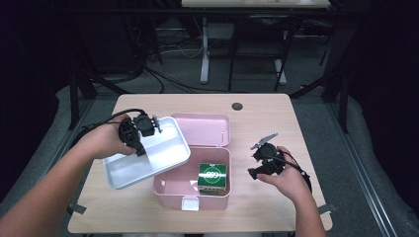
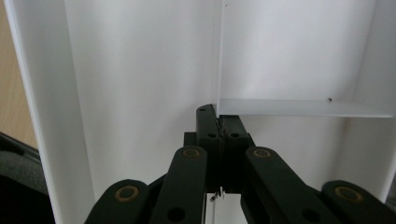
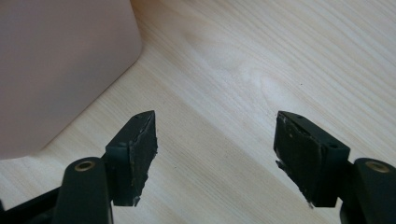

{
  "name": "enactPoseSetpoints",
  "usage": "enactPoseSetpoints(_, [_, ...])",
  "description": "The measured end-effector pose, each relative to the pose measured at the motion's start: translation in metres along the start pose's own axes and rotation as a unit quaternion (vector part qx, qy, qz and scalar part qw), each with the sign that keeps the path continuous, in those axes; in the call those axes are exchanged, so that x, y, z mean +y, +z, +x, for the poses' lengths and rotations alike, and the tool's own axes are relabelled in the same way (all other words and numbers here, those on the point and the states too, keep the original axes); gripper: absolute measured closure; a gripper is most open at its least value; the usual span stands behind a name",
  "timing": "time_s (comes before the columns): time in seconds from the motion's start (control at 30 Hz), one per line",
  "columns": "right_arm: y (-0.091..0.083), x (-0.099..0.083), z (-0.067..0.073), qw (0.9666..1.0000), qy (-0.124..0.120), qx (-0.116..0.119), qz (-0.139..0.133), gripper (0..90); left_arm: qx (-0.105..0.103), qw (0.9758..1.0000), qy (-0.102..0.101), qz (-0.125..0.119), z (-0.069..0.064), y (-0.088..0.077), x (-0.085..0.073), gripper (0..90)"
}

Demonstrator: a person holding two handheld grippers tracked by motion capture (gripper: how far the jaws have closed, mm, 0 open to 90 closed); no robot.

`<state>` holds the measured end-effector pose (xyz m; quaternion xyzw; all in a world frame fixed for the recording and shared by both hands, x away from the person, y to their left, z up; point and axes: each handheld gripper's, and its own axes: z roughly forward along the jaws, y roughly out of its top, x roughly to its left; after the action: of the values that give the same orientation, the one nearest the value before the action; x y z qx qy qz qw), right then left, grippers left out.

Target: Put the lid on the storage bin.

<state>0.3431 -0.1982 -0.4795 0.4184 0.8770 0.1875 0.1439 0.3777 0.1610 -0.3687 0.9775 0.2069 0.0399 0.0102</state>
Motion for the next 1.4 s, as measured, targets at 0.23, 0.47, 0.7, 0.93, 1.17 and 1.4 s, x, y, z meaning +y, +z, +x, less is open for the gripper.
enactPoseSetpoints(0.23, [0.001,-0.001,0.000,1.0000,0.002,0.002,-0.008,30.1,0.004,0.9984,0.056,0.003,-0.016,0.003,0.021,88.9])
enactPoseSetpoints(0.47, [0.002,0.000,0.000,1.0000,0.001,0.001,-0.009,30.1,-0.001,0.9950,0.100,0.000,-0.031,0.008,0.042,89.0])
enactPoseSetpoints(0.7, [0.002,0.000,0.000,1.0000,0.000,0.003,0.000,30.1,-0.004,0.9907,0.136,0.005,-0.043,0.014,0.057,88.9])
enactPoseSetpoints(0.93, [0.004,-0.001,0.000,1.0000,0.002,0.005,-0.007,30.1,-0.005,0.9870,0.161,0.003,-0.052,0.021,0.073,88.9])
enactPoseSetpoints(1.17, [0.004,-0.001,-0.001,1.0000,0.001,0.004,-0.008,30.1,-0.003,0.9830,0.183,0.001,-0.059,0.028,0.080,88.9])
enactPoseSetpoints(1.4, [0.007,0.000,0.001,1.0000,-0.001,0.006,-0.002,30.1,-0.002,0.9803,0.197,-0.006,-0.063,0.033,0.084,88.9])
